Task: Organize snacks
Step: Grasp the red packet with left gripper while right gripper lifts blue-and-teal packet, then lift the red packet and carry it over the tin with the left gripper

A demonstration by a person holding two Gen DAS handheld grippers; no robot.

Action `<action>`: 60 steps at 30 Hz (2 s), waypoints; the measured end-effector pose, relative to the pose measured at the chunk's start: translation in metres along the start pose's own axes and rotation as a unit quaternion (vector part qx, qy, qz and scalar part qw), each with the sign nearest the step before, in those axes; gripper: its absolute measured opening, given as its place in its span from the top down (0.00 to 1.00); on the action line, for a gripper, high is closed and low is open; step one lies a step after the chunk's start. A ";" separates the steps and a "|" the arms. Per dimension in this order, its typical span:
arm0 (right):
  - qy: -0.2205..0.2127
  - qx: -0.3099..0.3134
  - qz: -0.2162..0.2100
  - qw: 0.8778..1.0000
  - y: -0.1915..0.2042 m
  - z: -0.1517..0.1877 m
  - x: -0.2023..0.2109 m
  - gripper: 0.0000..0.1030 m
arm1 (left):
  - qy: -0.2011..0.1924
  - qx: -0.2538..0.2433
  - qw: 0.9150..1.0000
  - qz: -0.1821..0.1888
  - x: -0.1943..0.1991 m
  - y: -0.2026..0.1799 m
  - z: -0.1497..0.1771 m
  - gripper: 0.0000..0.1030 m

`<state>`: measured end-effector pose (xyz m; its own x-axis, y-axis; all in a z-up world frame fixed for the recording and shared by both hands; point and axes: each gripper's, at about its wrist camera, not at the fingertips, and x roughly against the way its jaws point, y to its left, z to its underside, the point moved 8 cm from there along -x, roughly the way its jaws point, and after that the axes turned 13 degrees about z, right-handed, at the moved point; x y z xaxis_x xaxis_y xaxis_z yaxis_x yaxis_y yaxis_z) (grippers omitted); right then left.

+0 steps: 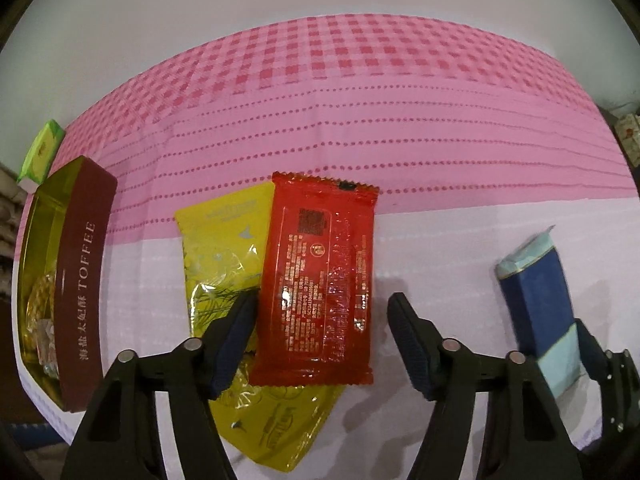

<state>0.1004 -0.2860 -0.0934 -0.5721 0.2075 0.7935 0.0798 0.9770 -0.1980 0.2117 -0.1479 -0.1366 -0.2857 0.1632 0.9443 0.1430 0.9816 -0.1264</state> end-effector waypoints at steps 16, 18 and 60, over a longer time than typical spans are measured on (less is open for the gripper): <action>-0.001 -0.002 0.001 1.000 0.000 0.001 0.000 0.52 | 0.000 0.012 0.999 0.036 0.000 0.006 0.003 0.54; -0.001 -0.002 0.001 1.000 0.000 0.000 0.000 0.52 | 0.002 0.011 0.999 0.043 0.002 0.007 0.006 0.54; 0.011 -0.018 0.031 0.999 0.000 -0.003 -0.003 0.53 | -0.046 0.027 0.995 0.082 0.094 0.071 0.023 0.54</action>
<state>0.1042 -0.2865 -0.0942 -0.5476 0.2690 0.7923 0.1440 0.9631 -0.2274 0.1729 -0.0607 -0.0634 -0.3495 0.3272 0.8779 0.1449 0.9446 -0.2944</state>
